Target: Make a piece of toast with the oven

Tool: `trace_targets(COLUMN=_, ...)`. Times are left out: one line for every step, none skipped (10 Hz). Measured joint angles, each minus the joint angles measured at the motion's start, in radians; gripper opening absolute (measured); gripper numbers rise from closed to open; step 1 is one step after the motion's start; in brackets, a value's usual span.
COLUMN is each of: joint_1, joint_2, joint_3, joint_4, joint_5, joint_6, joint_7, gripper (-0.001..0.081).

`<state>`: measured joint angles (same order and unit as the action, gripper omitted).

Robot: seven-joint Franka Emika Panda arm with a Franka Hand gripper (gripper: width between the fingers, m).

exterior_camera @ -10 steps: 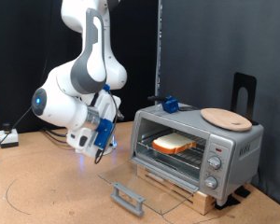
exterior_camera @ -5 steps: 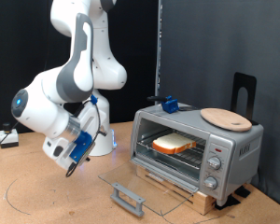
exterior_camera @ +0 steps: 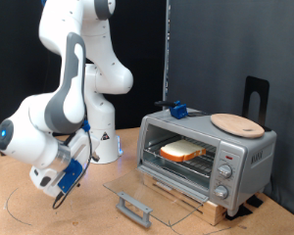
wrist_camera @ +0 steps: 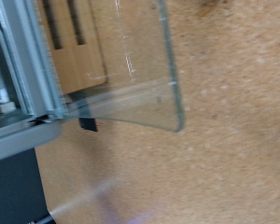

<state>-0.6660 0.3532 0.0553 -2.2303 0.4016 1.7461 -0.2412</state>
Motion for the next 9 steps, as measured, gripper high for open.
trace_targets(joint_1=0.000, joint_2=0.042, joint_3=0.001, joint_4=0.023, joint_5=-0.008, joint_6=0.001, joint_7=-0.018, gripper=0.0807)
trace_targets(joint_1=0.002, joint_2=0.086, joint_3=0.006, joint_4=0.045, joint_5=-0.011, joint_6=-0.001, joint_7=-0.028, gripper=0.0807)
trace_targets(joint_1=0.005, joint_2=0.129, joint_3=0.014, joint_4=0.068, joint_5=-0.012, joint_6=-0.019, joint_7=-0.029, gripper=0.0807)
trace_targets(joint_1=0.012, joint_2=0.167, joint_3=0.022, joint_4=0.092, joint_5=-0.013, joint_6=-0.052, joint_7=-0.027, gripper=0.0807)
trace_targets(joint_1=0.020, joint_2=0.199, joint_3=0.034, joint_4=0.111, joint_5=-0.017, joint_6=-0.086, joint_7=-0.024, gripper=0.0807)
trace_targets(joint_1=0.031, joint_2=0.217, joint_3=0.048, joint_4=0.117, joint_5=-0.021, joint_6=-0.098, joint_7=-0.023, gripper=0.0807)
trace_targets(joint_1=0.042, joint_2=0.221, joint_3=0.060, joint_4=0.113, joint_5=-0.022, joint_6=-0.099, joint_7=-0.026, gripper=0.0807)
trace_targets(joint_1=0.050, joint_2=0.215, joint_3=0.069, joint_4=0.104, joint_5=-0.022, joint_6=-0.077, joint_7=-0.026, gripper=0.0807)
trace_targets(joint_1=0.053, joint_2=0.196, joint_3=0.070, joint_4=0.084, joint_5=-0.022, joint_6=-0.050, joint_7=-0.029, gripper=0.0807)
